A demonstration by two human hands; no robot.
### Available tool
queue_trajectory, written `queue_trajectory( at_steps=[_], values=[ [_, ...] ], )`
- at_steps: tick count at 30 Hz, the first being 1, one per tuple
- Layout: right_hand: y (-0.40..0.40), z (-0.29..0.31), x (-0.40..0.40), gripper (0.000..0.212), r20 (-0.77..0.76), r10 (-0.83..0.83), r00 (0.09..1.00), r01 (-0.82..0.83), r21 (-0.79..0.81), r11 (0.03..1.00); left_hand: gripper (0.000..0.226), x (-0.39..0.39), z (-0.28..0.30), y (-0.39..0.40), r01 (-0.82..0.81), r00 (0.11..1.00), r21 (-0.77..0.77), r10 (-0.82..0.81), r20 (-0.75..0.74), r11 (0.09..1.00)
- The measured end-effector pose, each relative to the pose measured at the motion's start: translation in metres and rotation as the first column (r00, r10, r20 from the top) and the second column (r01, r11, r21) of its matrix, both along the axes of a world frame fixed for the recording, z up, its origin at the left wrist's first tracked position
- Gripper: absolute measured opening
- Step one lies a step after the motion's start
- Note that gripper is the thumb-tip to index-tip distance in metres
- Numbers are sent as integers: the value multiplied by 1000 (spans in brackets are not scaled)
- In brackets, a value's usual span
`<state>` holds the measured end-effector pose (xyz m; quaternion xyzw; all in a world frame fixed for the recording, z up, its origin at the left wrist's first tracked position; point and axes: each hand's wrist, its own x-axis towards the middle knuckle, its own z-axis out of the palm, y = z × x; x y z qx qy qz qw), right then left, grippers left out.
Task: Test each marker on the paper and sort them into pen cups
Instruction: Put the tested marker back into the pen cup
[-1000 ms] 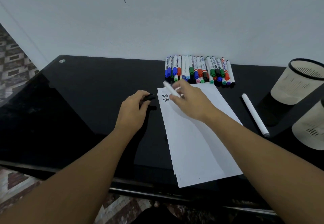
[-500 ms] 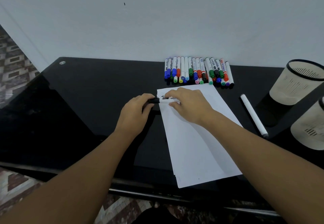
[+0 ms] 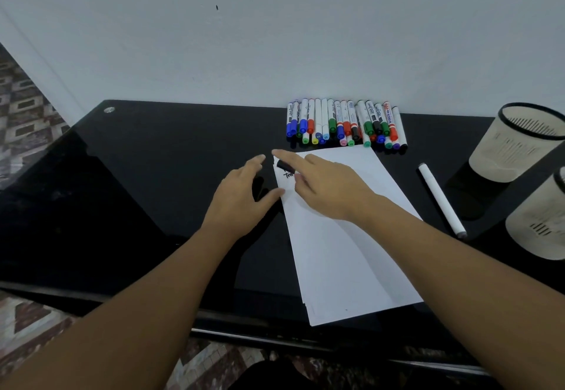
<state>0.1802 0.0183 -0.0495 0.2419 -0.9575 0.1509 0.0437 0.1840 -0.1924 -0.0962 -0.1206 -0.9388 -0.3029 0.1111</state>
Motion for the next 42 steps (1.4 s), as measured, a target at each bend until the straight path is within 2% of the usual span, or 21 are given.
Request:
queue_trajectory(
  at_steps=[4,10,18,23,25,28,30,32,34,38,40,42],
  values=[
    [9,-3,-1,54,70,-55,996,59,-55,997,80,-3,-2,1,65,998,-170,-65,5,983],
    [15,-8,9,48,48,-119,992,123,-106,987,83,-4,1,4,131,987,-332,-92,130,934],
    [17,-15,12,53,63,-149,987,156,-136,978,79,-4,3,6,126,986,-361,-77,149,924],
    [20,-11,12,52,161,-92,983,128,-231,965,80,-5,2,4,122,986,-344,-74,149,931],
    [24,-9,15,45,188,-75,979,125,-272,954,81,-5,2,4,122,986,-346,-73,151,930],
    [31,-7,22,34,305,-115,945,245,-434,867,80,-6,3,4,127,984,-358,-73,163,925],
    [39,-5,28,35,430,-99,898,345,-544,765,82,-4,2,3,134,985,-343,-88,148,930],
    [48,-4,33,40,488,-72,870,393,-598,698,83,1,1,2,146,988,-328,-119,100,933],
    [57,-3,37,39,480,-78,874,402,-623,671,82,7,4,5,170,985,-340,-147,95,925],
    [72,-1,49,11,427,-168,889,434,-663,610,89,24,5,23,231,963,-385,-155,218,894],
    [84,5,58,27,365,-264,893,448,-657,607,89,30,0,29,235,961,-390,-154,228,890],
    [97,13,65,43,232,-390,891,444,-622,645,89,31,-3,29,215,968,-375,-146,205,902]
  ],
)
